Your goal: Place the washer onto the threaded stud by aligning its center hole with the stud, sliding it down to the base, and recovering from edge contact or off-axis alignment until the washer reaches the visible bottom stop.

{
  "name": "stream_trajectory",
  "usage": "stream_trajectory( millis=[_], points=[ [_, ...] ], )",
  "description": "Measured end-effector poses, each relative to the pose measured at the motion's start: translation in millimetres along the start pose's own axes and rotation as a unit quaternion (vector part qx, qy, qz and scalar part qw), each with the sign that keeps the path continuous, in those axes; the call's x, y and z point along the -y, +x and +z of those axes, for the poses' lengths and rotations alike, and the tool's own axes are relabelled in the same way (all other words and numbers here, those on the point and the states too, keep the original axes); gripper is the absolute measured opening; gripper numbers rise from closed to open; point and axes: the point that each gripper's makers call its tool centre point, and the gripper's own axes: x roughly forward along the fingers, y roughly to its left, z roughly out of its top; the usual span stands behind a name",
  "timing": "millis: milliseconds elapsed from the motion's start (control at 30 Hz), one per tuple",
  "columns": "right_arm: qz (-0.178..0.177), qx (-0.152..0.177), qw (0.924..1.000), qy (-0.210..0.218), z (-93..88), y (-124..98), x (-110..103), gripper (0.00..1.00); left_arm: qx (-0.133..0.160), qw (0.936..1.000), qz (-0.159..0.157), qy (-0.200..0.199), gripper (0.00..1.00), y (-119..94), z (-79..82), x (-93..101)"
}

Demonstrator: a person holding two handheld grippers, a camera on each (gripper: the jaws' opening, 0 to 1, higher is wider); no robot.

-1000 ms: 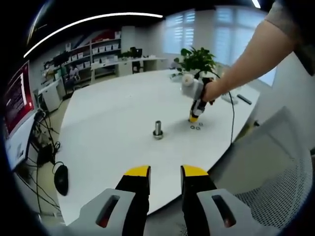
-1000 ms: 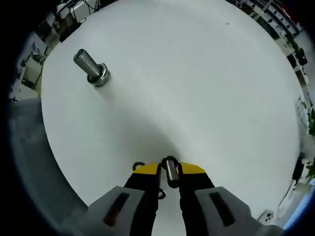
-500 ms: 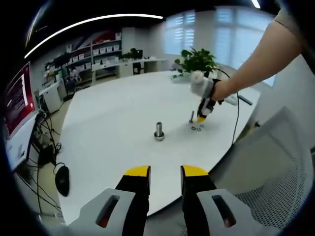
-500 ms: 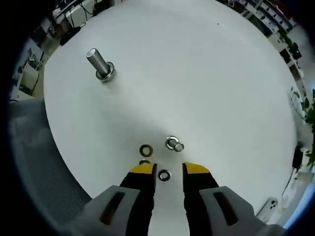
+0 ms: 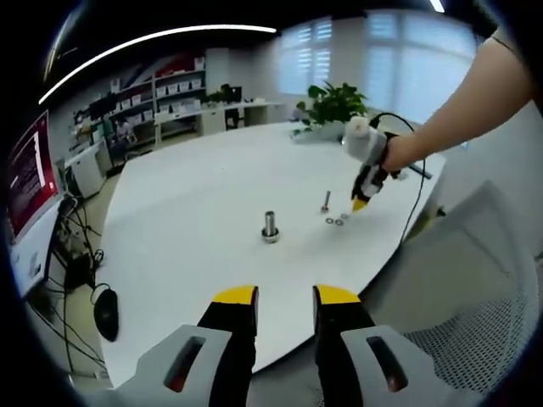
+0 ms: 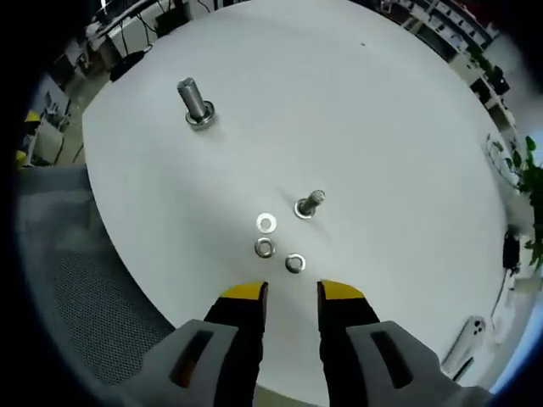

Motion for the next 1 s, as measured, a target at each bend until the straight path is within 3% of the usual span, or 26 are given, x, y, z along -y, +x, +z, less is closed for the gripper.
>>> stream_trajectory(
  millis=[300, 567, 1000],
  points=[
    [0.007, 0.003, 1.0, 0.003, -11.1, 1, -13, 0.27, -0.004, 1.0, 0.0, 0.001, 0.23, 0, -1.8, 0.5],
    [0.011, 0.015, 0.9996, 0.018, -14.9, 11, -4, 0.26, -0.007, 1.0, 0.002, 0.002, 0.23, 1, -2.4, -0.4],
    [0.011, 0.027, 0.9995, 0.012, 5.1, 28, 4, 0.24, -0.018, 0.9998, 0.007, -0.003, 0.23, 2, -5.9, -2.7]
  ],
)
